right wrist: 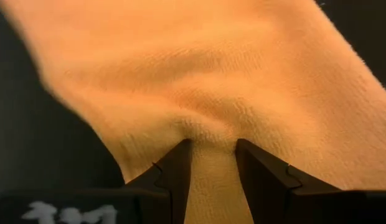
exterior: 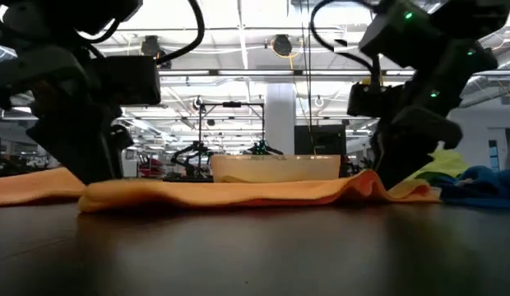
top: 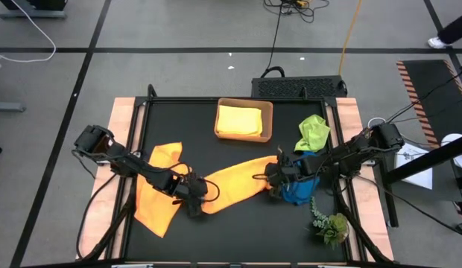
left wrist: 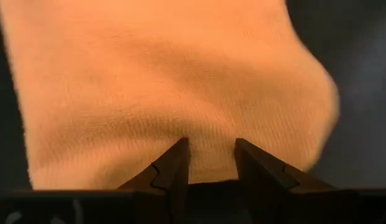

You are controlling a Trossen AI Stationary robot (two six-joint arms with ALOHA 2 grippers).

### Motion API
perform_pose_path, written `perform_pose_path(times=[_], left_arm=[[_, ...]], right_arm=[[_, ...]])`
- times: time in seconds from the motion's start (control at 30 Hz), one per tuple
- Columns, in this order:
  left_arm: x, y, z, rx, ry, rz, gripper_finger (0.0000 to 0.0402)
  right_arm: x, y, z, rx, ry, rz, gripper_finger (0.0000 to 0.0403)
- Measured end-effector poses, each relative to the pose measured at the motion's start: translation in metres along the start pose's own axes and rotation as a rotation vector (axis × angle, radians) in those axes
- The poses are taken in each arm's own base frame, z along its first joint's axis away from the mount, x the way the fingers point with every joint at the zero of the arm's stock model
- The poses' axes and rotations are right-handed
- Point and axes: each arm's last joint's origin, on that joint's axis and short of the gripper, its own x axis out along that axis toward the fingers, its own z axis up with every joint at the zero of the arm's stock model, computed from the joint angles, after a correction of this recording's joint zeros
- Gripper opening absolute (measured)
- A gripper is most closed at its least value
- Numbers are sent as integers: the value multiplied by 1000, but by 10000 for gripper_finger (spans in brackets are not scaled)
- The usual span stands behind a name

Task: Fold microfiber towels
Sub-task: Fold the right orange towel

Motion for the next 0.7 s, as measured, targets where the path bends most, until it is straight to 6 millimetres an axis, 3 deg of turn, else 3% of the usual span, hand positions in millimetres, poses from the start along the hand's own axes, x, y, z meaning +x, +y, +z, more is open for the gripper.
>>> perform_pose_path(times=[0.1,0.23,0.5,0.7], left_arm=[[0,-6,4,68,-1,-92,133],[-16,-16,12,135,-21,-129,134],[-52,-20,18,163,-36,47,134],[-58,-11,13,168,-19,174,134]], right_arm=[[2,-9,3,-29,-8,-47,121],[-3,-14,5,-63,-9,-48,121],[-38,-8,6,-72,-80,36,121],[-62,13,17,-102,-293,164,121]])
